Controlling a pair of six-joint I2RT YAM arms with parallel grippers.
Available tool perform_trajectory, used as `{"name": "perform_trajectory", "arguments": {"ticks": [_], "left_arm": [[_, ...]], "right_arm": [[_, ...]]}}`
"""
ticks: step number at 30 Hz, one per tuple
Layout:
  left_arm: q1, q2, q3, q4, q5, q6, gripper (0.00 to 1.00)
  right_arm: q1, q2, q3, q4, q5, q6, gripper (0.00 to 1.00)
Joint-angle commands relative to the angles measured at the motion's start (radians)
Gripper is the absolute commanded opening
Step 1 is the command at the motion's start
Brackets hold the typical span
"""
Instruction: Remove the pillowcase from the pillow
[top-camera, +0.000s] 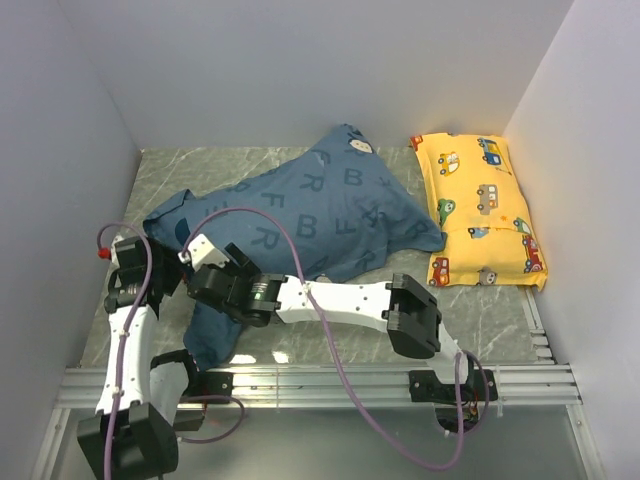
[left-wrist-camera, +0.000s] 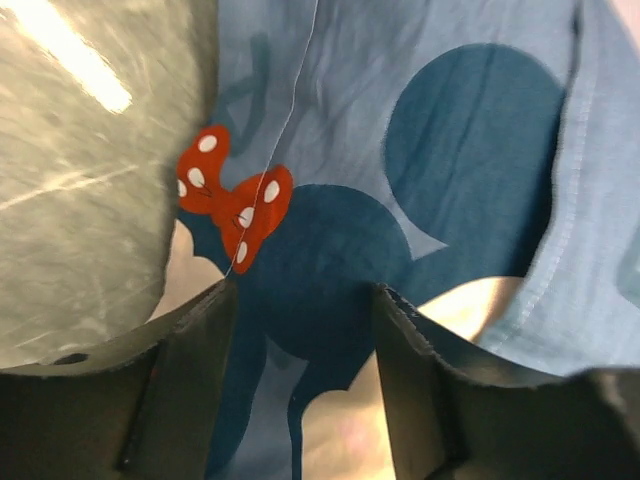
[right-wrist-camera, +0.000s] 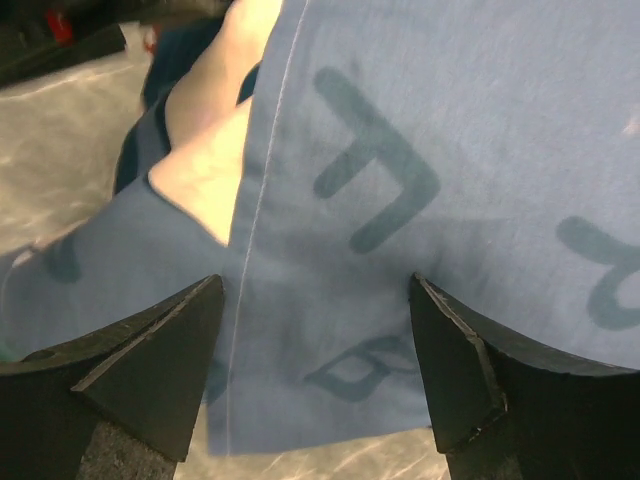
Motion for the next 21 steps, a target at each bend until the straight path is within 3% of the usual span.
{"name": "perform_trajectory", "arguments": {"ticks": [1, 7, 8, 13, 18, 21], "left_arm": [[0.037, 0.027, -0.04, 0.135, 0.195, 0.021, 0.6], [0.062, 0.055, -0.078, 0.186, 0.242, 0.007, 0.39], [0.062, 0.062, -0.08, 0.195, 0.247, 0.009, 0.29], [0.065, 0.075, -0.092, 0.208, 0.252, 0.001, 0.03], [0.074, 0.082, -0.098, 0.206, 0.247, 0.007, 0.0], [0.083, 0.079, -0.101, 0.206, 0.246, 0.016, 0.0]], "right_arm": [[-0.004, 0.005, 0.119, 0.036, 0.102, -0.053, 0.82], [-0.006, 0.06, 0.184, 0.071, 0.146, -0.111, 0.85], [-0.006, 0.074, 0.209, 0.074, 0.148, -0.122, 0.87], [-0.02, 0.199, 0.349, 0.014, 0.142, -0.149, 0.88], [-0.078, 0.219, 0.359, -0.022, 0.128, -0.117, 0.88], [-0.103, 0.198, 0.331, -0.032, 0.158, -0.109, 0.79]]}}
